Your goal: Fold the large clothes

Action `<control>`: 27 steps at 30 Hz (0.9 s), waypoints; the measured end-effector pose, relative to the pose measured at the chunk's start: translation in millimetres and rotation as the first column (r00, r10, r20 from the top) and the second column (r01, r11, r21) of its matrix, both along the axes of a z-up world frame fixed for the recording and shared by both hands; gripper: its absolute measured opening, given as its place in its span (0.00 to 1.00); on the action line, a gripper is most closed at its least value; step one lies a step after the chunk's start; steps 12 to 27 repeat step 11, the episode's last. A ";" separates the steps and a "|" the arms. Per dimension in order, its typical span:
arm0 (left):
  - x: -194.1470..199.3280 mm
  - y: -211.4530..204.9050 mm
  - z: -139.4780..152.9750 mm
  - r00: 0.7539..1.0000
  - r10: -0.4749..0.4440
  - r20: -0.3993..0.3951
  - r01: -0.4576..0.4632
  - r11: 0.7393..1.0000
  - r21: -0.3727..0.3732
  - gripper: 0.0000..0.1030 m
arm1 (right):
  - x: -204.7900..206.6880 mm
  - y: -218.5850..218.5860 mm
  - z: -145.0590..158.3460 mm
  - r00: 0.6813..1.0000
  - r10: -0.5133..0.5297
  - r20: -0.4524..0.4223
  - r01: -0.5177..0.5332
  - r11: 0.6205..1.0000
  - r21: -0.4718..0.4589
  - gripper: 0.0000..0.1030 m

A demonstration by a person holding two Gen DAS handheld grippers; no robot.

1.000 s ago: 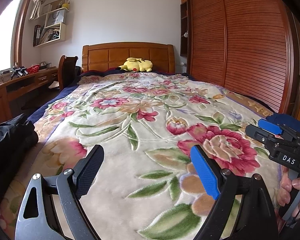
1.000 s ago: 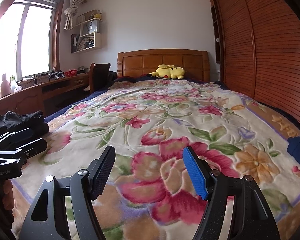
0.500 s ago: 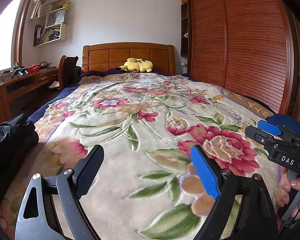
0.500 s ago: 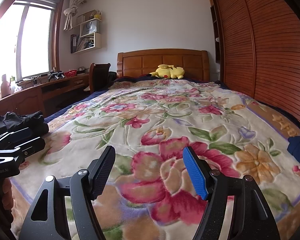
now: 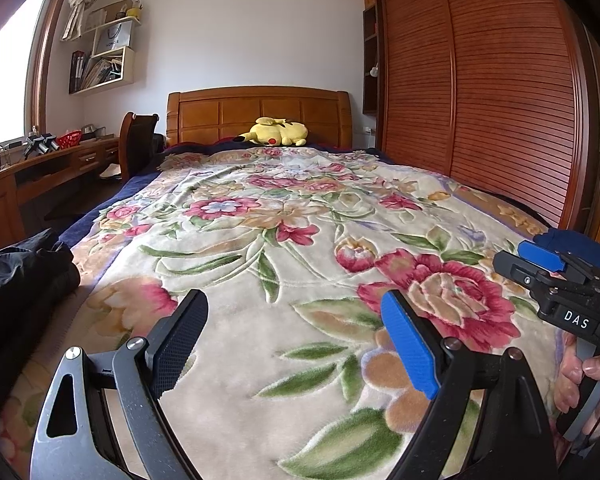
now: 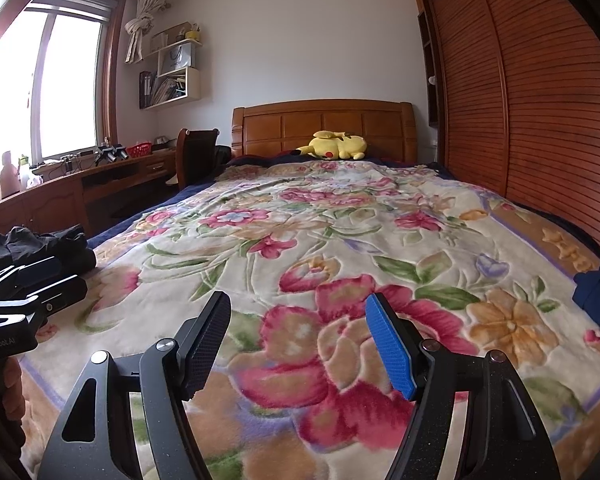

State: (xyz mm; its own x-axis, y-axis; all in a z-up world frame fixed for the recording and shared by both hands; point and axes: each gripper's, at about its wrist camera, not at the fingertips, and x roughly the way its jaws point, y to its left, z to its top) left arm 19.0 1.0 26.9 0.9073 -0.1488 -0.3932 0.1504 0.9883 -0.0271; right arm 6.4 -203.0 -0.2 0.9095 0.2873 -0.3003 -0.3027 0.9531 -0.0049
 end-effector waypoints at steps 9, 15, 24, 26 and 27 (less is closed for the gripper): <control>-0.4 0.4 -1.2 1.000 0.000 0.000 0.000 1.000 0.000 0.86 | 0.1 -0.6 -0.9 1.000 -0.002 0.000 0.002 1.000 0.002 0.70; -0.4 0.5 -1.3 1.000 0.000 0.001 0.000 1.000 -0.001 0.86 | 0.2 -0.9 -0.9 1.000 -0.002 -0.001 0.002 1.000 0.002 0.70; -0.4 0.5 -1.3 1.000 0.000 0.001 0.000 1.000 -0.001 0.86 | 0.2 -0.9 -0.9 1.000 -0.002 -0.001 0.002 1.000 0.002 0.70; -0.4 0.5 -1.3 1.000 0.000 0.001 0.000 1.000 -0.001 0.86 | 0.2 -0.9 -0.9 1.000 -0.002 -0.001 0.002 1.000 0.002 0.70; -0.4 0.5 -1.3 1.000 0.000 0.001 0.000 1.000 -0.001 0.86 | 0.2 -0.9 -0.9 1.000 -0.002 -0.001 0.002 1.000 0.002 0.70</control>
